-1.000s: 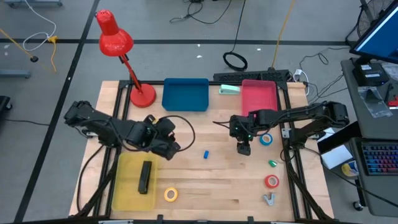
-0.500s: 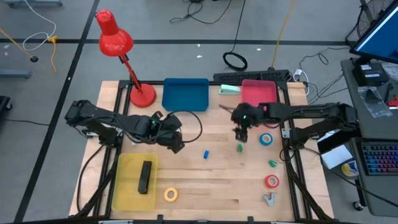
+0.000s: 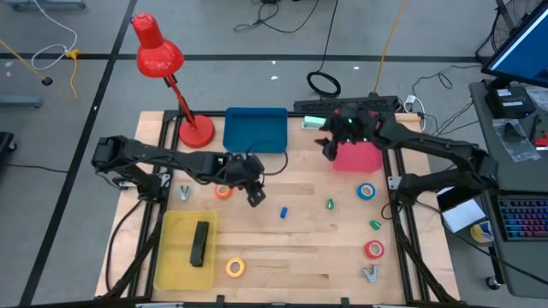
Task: Pick and place Stapler, Stapler remover, tape
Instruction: Put the light blue stapler into the yellow bin
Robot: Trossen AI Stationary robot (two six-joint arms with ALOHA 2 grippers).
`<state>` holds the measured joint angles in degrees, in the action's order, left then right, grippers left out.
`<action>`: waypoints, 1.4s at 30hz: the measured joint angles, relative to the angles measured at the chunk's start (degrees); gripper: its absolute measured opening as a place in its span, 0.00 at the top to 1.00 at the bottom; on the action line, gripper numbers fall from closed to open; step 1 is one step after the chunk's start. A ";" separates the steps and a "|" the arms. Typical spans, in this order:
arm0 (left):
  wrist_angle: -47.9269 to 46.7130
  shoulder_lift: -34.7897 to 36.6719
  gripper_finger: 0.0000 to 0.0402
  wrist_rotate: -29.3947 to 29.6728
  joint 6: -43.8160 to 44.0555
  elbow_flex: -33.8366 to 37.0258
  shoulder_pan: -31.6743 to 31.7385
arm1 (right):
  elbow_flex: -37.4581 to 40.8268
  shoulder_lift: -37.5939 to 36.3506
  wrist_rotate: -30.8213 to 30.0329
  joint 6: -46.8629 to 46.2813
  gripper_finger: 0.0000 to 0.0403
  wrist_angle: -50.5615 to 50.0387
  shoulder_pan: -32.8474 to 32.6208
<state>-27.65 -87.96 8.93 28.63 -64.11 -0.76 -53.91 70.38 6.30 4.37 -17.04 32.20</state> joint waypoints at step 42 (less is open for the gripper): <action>9.13 0.02 0.57 -8.85 -5.66 2.15 7.45 | -17.92 30.59 -9.74 36.79 0.41 -3.59 9.96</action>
<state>-18.52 -87.94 0.08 22.97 -61.95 6.69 -71.83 100.97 -3.44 41.16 -20.63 42.16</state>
